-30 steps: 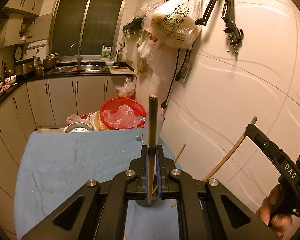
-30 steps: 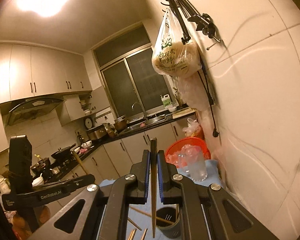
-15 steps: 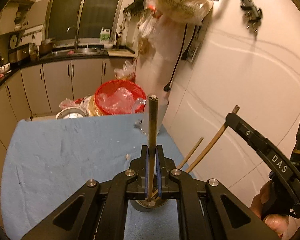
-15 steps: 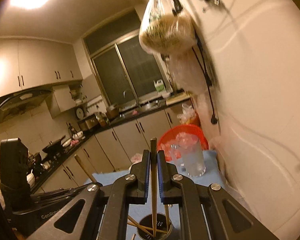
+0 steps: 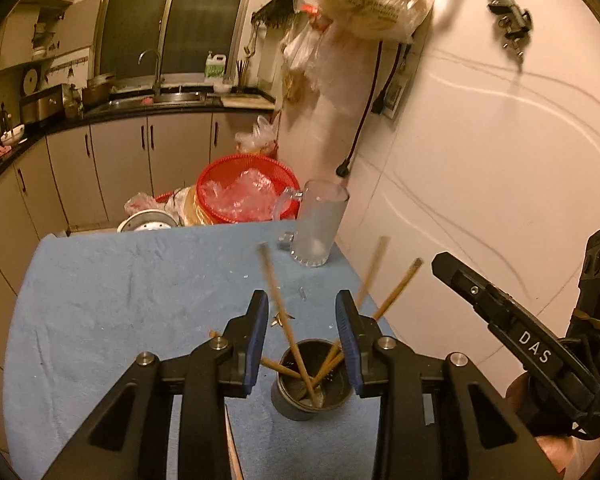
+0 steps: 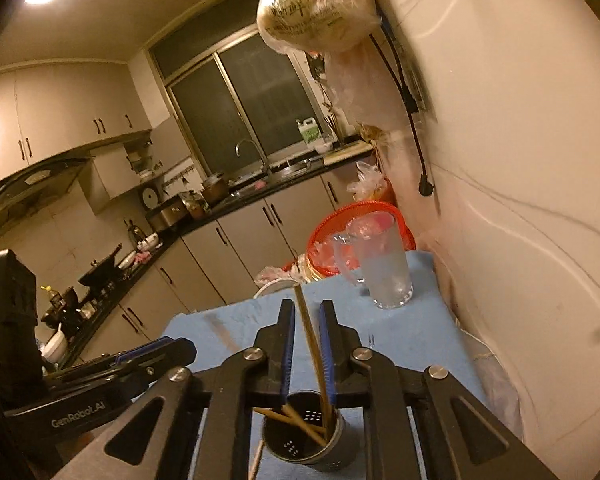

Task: Organize utensils
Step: 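Drop the chopsticks into the cup by opening both grippers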

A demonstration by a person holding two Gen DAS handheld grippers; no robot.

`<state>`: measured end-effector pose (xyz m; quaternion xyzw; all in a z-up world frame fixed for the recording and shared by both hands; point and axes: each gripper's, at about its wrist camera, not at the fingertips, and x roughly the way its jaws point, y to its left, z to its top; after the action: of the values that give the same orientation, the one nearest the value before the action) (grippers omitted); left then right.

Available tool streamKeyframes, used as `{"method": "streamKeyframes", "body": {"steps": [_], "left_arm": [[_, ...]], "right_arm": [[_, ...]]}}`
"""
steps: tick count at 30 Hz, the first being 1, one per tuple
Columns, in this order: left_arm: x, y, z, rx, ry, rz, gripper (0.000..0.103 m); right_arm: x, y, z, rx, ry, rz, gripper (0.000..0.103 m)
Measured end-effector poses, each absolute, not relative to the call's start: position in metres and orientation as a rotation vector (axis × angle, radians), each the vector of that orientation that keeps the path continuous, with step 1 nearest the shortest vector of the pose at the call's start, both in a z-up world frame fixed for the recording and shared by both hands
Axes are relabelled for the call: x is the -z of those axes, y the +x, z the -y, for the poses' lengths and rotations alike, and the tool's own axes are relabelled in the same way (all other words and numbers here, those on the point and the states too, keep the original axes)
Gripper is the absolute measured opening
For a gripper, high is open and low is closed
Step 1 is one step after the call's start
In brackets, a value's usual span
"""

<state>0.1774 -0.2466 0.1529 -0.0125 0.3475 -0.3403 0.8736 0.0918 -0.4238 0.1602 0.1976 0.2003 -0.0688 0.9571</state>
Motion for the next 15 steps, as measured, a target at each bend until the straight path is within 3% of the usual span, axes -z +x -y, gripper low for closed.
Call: {"method": "streamKeyframes", "body": {"steps": [8,15], "left_arm": [[-0.178,0.147,0.21,0.716,-0.057,-0.662,0.036],[-0.165,0.127,0.155,0.669,-0.088,-0.678,0.037]], "right_arm": [[-0.188,0.045,0.399,0.089,0.404,-0.34,0.016],[-0.168,0.016,0.36,0.004,0.404,-0.405,0.027]]}}
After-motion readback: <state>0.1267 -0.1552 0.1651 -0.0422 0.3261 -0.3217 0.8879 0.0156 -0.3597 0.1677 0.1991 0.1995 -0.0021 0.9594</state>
